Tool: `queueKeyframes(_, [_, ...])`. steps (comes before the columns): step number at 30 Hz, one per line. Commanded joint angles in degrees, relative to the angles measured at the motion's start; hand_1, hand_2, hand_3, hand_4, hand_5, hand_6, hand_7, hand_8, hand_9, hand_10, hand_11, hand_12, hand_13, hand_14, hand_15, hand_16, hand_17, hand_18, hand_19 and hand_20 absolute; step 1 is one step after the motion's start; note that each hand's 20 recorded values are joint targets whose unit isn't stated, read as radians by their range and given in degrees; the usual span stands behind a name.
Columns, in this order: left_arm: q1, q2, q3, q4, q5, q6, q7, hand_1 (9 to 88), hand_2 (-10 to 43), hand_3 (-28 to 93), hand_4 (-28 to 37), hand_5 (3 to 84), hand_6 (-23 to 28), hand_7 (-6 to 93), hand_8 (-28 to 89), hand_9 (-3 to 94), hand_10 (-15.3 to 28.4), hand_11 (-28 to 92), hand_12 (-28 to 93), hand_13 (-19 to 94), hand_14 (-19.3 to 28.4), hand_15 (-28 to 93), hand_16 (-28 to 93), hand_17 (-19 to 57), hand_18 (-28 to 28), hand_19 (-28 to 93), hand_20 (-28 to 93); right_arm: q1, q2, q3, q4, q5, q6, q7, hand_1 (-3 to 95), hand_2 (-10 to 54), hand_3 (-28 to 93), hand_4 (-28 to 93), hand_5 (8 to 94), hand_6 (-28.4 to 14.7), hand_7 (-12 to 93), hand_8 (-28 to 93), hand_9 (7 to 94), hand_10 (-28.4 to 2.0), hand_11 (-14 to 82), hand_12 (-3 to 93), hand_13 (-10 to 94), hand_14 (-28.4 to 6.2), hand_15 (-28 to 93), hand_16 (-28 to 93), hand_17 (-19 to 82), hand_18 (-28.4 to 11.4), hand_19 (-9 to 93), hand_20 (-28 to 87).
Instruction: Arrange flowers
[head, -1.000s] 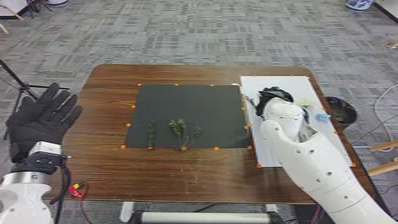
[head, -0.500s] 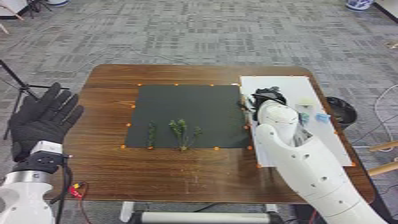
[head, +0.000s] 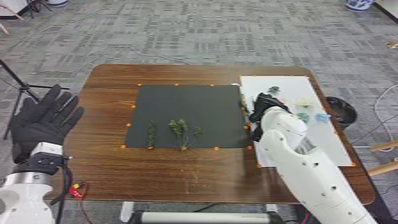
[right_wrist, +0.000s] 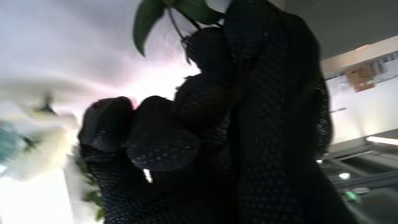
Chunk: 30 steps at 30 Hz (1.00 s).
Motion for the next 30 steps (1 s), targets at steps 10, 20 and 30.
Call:
queueKeyframes(10, [1.48,-0.15,-0.09,-0.27,-0.38,0.23,0.33,25.0,14.8,71,-28.3,38.6,9.1,8.6,-8,30.7,16.9,17,8,22,16.2,20,-3,-11.1,14.7,36,7,-4.33,0.91,0.82,-14.48,0.64,6.88,-0.29,83.8,-8.9,-28,66,69.6,-4.3,52,24,77.8,-11.9,51.0,54.5,74,-13.0,76,46,42,-27.6,89,42])
queueKeyframes(20, [1.49,0.99,0.1,-0.48,-0.25,0.9,0.57,25.0,14.8,71,-28.3,38.5,9.1,8.6,-8,30.7,16.9,17,8,22,16.2,20,-3,-11.0,14.6,36,7,-7.16,-4.92,-3.13,-17.37,-1.1,3.17,3.96,84.0,-9.1,-28,67,70.2,-4.7,51,24,78.3,-11.9,50.1,55.0,75,-13.3,76,45,42,-28.2,89,41])
queueKeyframes(30, [1.7,1.56,-0.04,-0.7,-0.23,1.59,1.25,24.9,14.7,71,-28.3,38.6,9.1,8.6,-8,30.7,16.9,17,8,22,16.2,20,-3,-11.1,14.6,36,7,-7.25,-5.57,-7.98,-14.44,-1.7,1.7,4.97,84.1,-9.1,-28,66,70.9,-4.8,50,24,78.4,-11.4,50.3,54.6,76,-13.2,75,45,43,-28.3,90,39])
